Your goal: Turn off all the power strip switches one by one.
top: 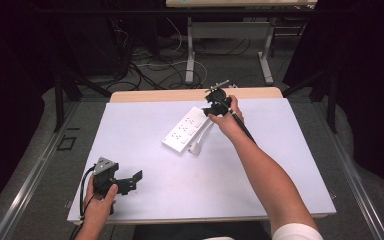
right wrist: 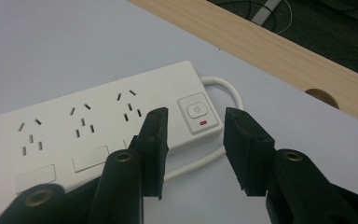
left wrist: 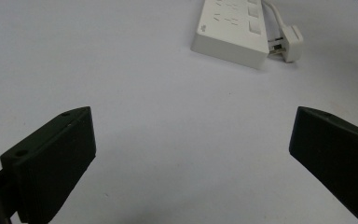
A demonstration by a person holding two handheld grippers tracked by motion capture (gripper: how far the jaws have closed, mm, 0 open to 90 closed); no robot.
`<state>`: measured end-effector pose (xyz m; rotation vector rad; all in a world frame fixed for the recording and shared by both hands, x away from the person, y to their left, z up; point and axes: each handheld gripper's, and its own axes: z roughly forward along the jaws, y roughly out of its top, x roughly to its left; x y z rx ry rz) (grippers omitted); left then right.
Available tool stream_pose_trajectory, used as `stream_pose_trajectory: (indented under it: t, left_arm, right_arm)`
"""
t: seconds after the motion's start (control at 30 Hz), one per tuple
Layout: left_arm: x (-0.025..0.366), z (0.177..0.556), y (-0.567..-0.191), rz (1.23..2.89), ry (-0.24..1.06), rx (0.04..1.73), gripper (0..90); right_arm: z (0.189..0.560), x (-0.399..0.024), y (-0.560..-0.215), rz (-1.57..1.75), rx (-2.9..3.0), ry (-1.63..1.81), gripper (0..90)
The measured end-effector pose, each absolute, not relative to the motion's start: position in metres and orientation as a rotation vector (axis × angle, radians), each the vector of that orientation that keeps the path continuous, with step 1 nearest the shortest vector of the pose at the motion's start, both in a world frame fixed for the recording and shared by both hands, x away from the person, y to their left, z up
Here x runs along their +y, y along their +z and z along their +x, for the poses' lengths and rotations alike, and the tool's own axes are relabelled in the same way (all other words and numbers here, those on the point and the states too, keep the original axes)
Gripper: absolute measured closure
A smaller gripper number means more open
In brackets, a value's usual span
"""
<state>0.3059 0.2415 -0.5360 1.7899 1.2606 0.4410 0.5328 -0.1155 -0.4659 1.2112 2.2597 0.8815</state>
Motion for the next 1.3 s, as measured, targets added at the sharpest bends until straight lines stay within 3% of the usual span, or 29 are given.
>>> stream_pose_trajectory:
  t: [0.3, 0.77, 1.3]
  left_arm:
    - [0.241, 0.306, -0.537, 1.784, 0.438, 1.266, 0.5]
    - [0.238, 0.305, -0.537, 1.777, 0.427, 1.262, 0.6]
    - [0.238, 0.306, -0.538, 1.784, 0.415, 1.269, 0.7]
  right_arm:
    - [0.544, -0.116, -0.472, 1.255, 2.261, 0.889, 69.4]
    - [0.555, -0.111, -0.483, 1.257, 2.253, 0.915, 90.0]
    - [0.568, -0.111, -0.503, 1.291, 2.276, 0.942, 90.0]
